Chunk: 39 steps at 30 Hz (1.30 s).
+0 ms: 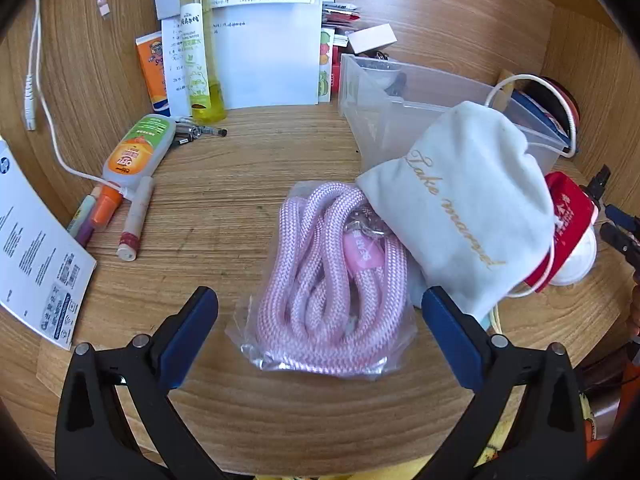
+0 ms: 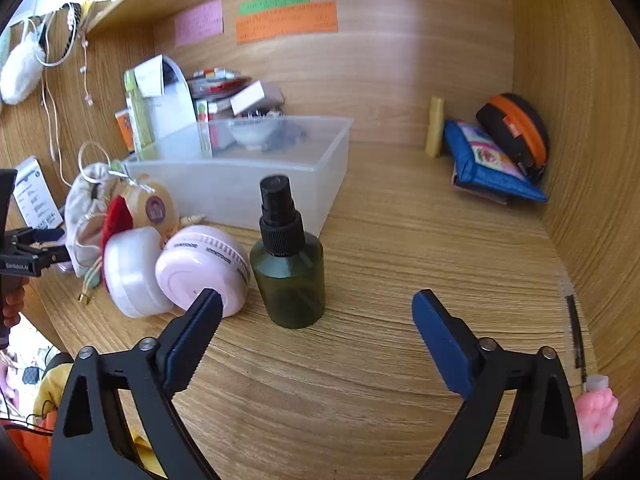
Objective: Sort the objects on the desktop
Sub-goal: 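Grasp the bagged pink rope with left tool while right tool grasps green spray bottle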
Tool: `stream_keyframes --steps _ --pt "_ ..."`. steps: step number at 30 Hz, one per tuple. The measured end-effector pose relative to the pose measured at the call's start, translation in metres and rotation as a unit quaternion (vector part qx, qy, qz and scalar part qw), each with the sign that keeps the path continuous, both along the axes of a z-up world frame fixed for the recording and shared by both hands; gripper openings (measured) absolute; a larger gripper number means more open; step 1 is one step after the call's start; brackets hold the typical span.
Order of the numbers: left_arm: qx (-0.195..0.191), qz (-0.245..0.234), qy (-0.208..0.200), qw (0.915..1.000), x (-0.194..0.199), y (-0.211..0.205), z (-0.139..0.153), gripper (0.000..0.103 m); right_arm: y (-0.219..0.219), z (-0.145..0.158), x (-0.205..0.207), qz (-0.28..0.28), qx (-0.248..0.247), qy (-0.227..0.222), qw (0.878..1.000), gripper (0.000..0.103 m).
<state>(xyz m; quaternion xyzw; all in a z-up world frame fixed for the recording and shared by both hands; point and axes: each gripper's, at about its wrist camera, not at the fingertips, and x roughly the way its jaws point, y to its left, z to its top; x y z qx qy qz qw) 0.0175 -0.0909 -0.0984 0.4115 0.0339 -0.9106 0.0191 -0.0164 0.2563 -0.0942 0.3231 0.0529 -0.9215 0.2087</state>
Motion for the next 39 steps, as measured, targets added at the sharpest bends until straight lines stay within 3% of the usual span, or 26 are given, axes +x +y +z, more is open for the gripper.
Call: stream_keyframes --steps 9,14,20,23,27,28,39 --pt "0.017 -0.003 -0.039 0.9991 -0.027 -0.007 -0.004 0.103 -0.007 -0.013 -0.024 0.022 0.002 -0.048 0.999 0.072" --pt "0.037 -0.001 -0.049 0.9981 -0.036 -0.016 -0.007 0.103 -0.009 -0.017 -0.03 0.024 0.008 -0.07 0.997 0.068" --pt "0.022 0.0 -0.048 0.9986 -0.045 -0.013 -0.008 0.103 -0.021 -0.017 -0.028 0.027 0.033 -0.063 0.997 0.063" --pt "-0.027 -0.009 -0.035 0.999 -0.046 -0.005 -0.011 0.092 -0.025 -0.017 -0.027 0.029 0.038 -0.061 0.997 0.053" --pt "-0.023 -0.024 -0.025 0.9991 -0.043 -0.005 -0.007 0.066 -0.028 -0.019 -0.026 0.031 0.045 -0.061 0.997 0.042" --pt "-0.028 -0.024 -0.023 0.9991 -0.042 -0.005 -0.006 0.066 -0.028 -0.019 -0.026 0.03 0.044 -0.06 0.997 0.039" --pt "-0.012 0.014 -0.007 0.9998 -0.03 -0.026 -0.003 0.061 -0.016 -0.01 -0.026 0.024 0.02 -0.049 0.998 0.038"
